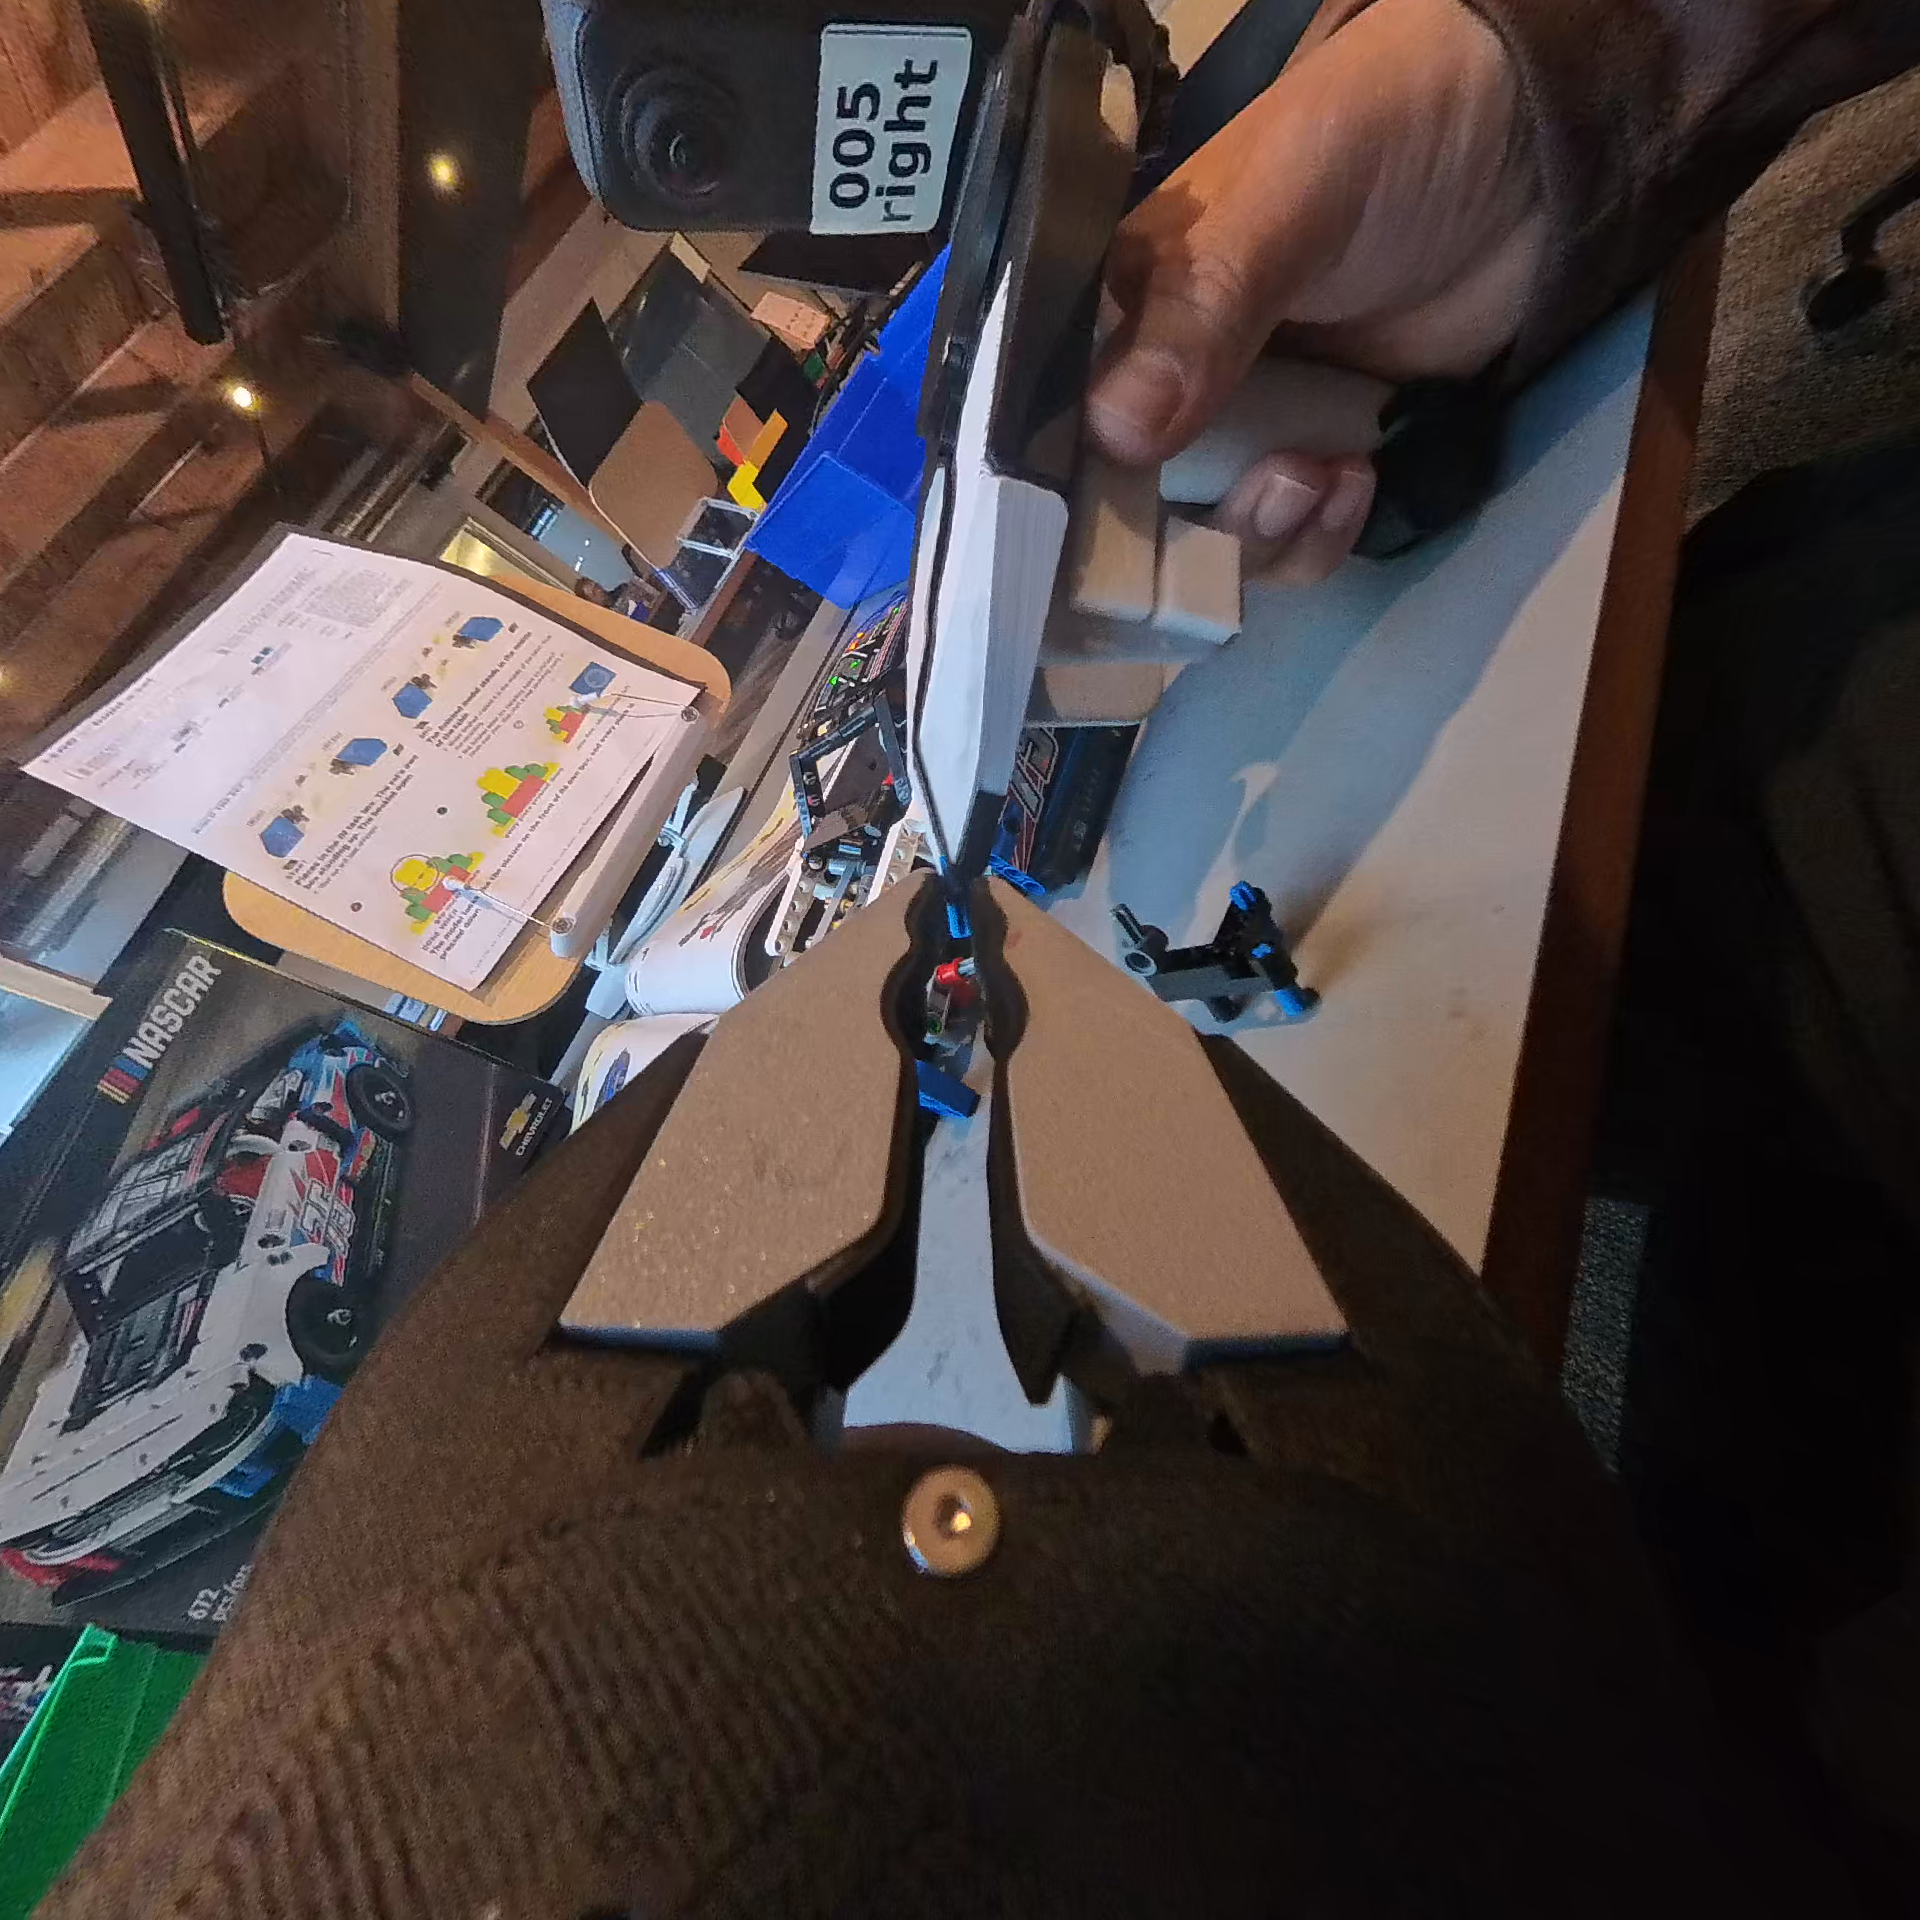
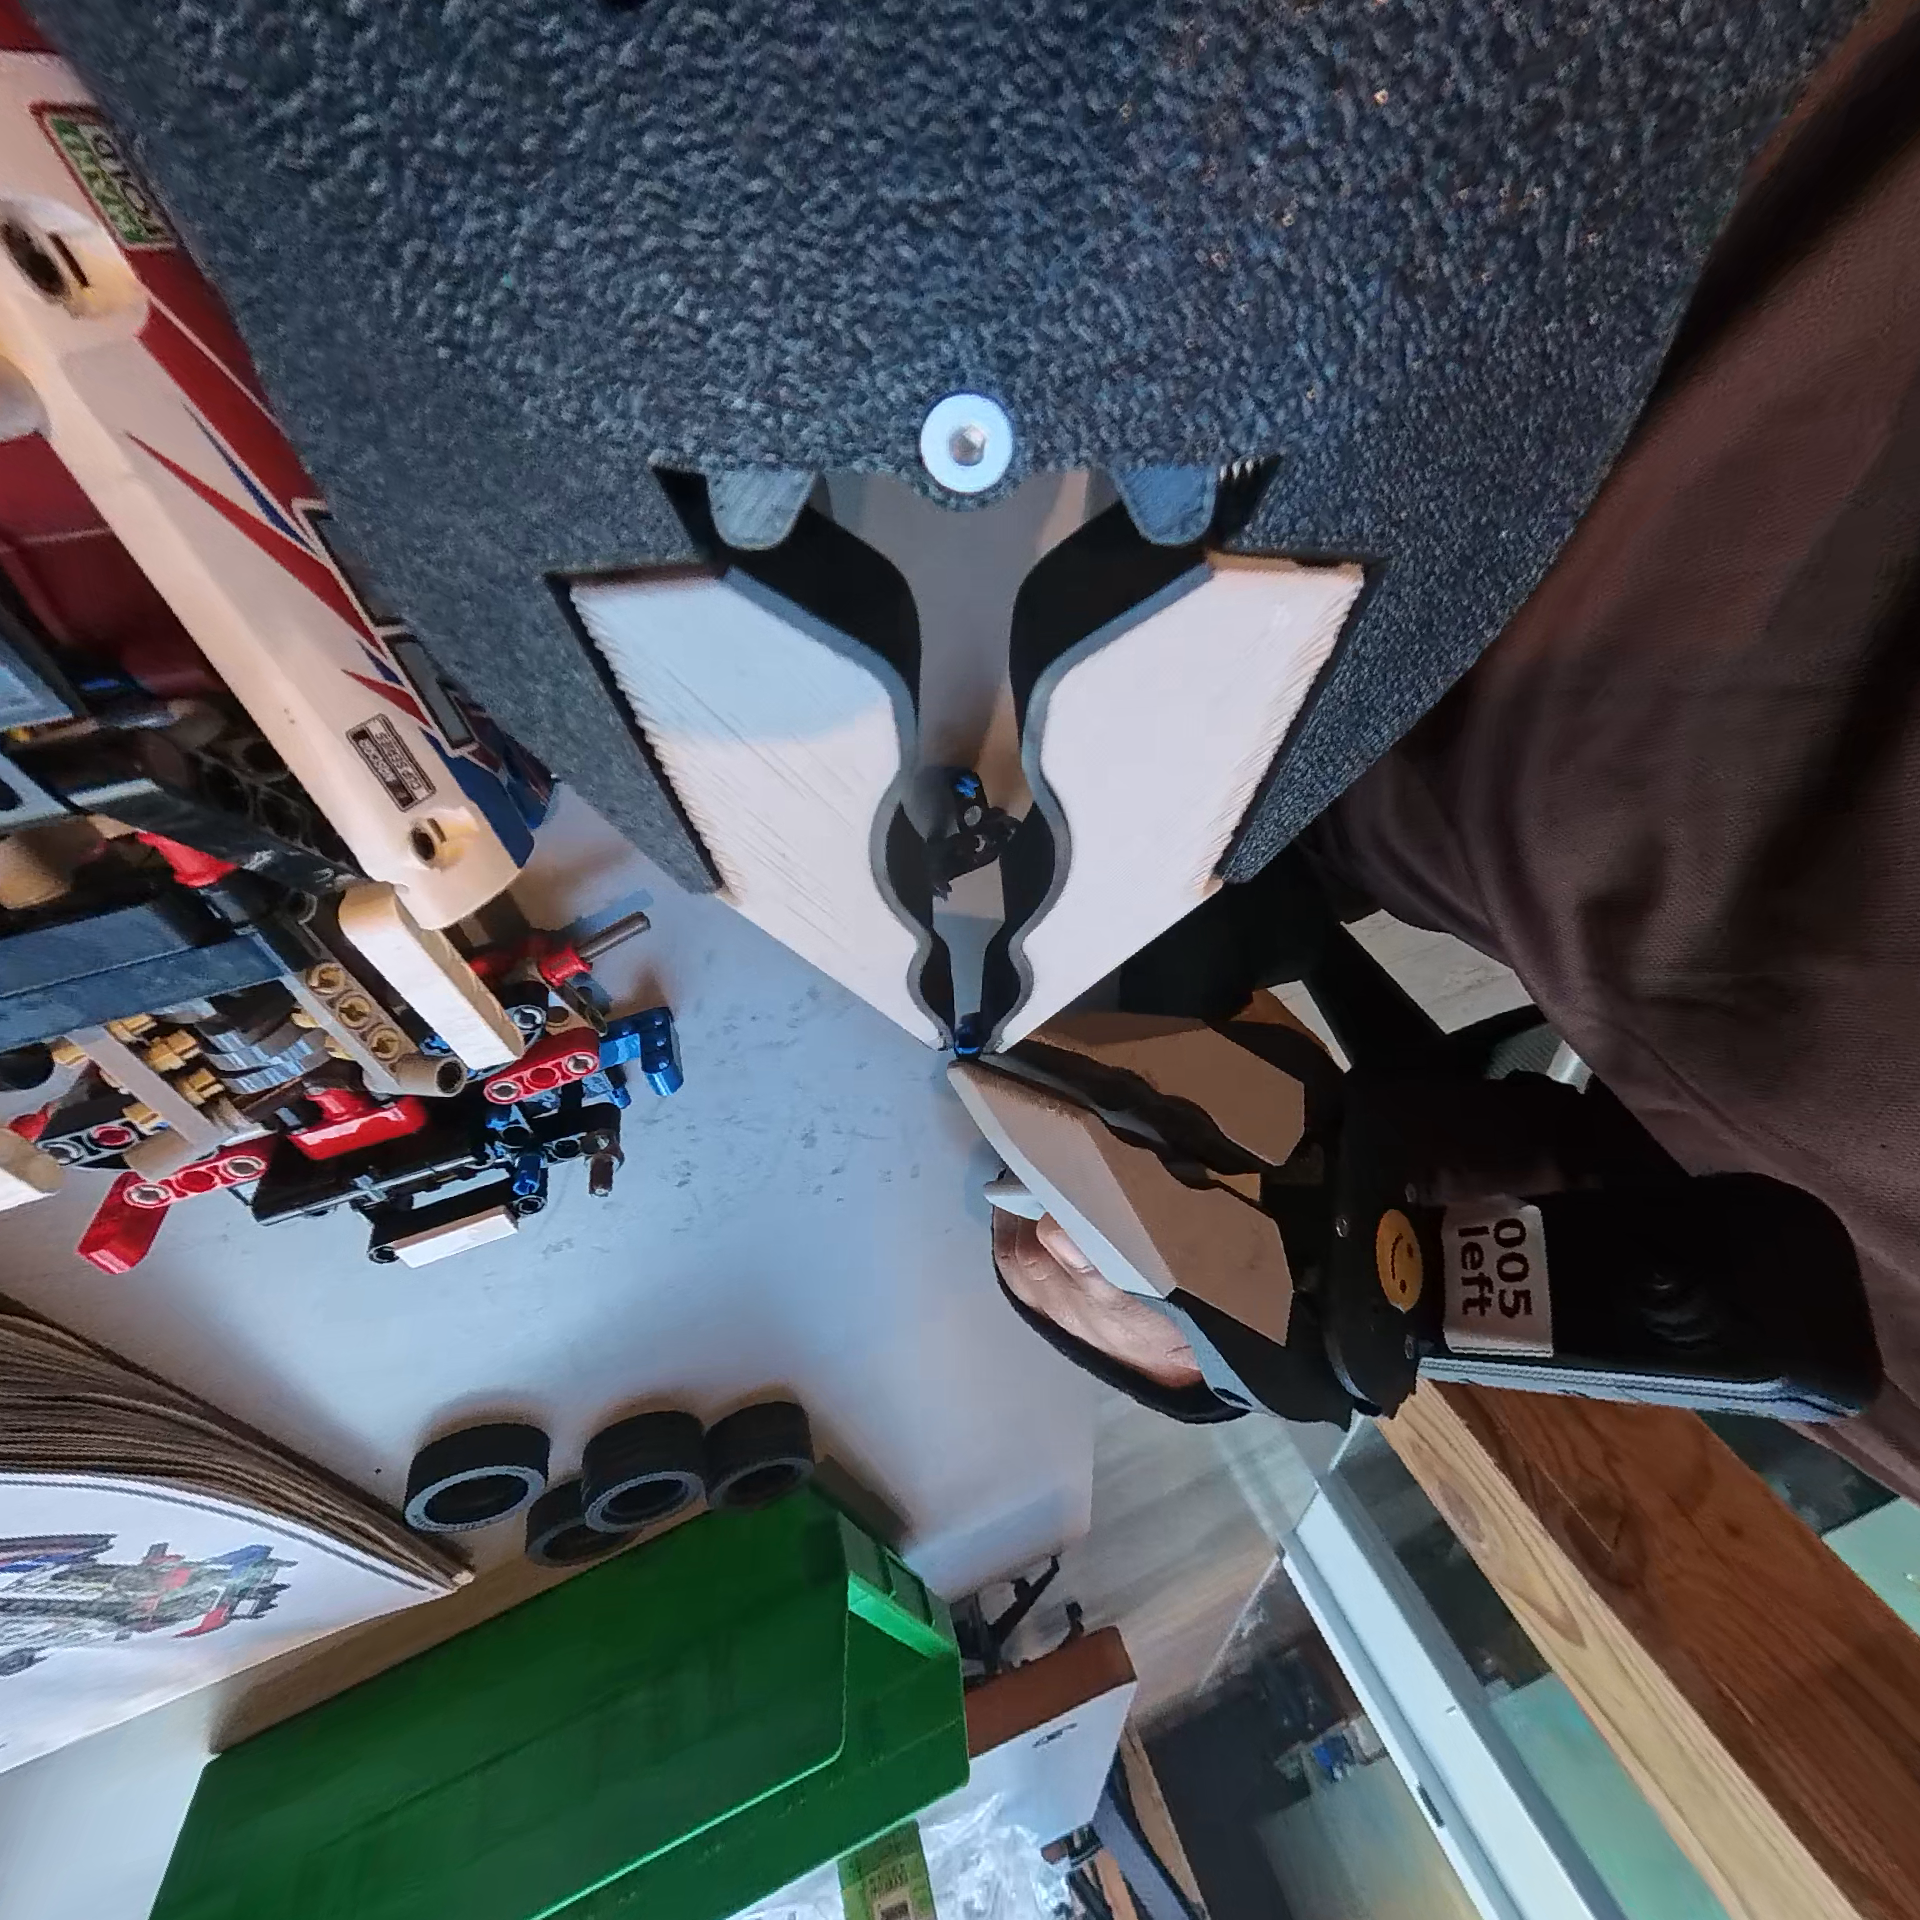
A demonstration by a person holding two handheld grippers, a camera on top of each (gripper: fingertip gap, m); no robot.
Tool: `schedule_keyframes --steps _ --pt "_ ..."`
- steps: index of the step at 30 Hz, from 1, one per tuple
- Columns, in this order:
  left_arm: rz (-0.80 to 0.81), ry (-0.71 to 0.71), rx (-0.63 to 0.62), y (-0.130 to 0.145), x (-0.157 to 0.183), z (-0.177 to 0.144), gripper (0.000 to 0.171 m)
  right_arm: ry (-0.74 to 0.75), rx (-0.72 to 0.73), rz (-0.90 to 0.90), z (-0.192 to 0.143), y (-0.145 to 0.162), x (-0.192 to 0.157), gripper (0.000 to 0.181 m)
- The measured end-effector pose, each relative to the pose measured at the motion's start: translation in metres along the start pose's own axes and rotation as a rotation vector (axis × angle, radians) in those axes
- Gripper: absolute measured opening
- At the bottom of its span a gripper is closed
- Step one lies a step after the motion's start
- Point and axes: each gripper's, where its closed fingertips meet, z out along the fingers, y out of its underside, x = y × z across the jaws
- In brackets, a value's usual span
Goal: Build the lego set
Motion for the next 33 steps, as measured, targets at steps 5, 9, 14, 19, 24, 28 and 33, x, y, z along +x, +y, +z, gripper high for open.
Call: schedule_keyframes --steps 5,9,14,19,24,28,33 --pt "-0.009 0.004 0.005 -0.0006 -0.0004 -0.0005 0.002 0.004 0.006 -0.009 0.0003 -0.0007 -0.0007 0.004" --pt "-0.038 0.027 0.028 -0.0034 -0.0001 -0.0030 0.002 -0.001 0.010 -0.034 0.0000 -0.0010 -0.0042 0.004" --pt "-0.079 0.077 0.037 -0.0044 0.0023 -0.0038 0.002 -0.002 0.013 -0.053 -0.0006 -0.0012 -0.0061 0.004" --pt "-0.092 0.088 0.049 -0.0055 0.0021 -0.0048 0.002 0.003 0.017 -0.076 -0.0008 -0.0021 -0.0071 0.004" --pt "-0.073 0.032 0.054 -0.0058 -0.0025 -0.0049 0.005 0.013 0.029 -0.090 -0.0028 -0.0040 -0.0057 0.003" --pt "-0.092 0.048 0.063 -0.0065 -0.0026 -0.0055 0.007 0.031 0.021 -0.166 -0.0067 -0.0024 -0.0062 0.003" --pt "-0.175 0.161 0.000 0.0011 0.0046 -0.0021 0.021 0.055 -0.017 -0.248 -0.0075 0.0035 -0.0073 0.004"
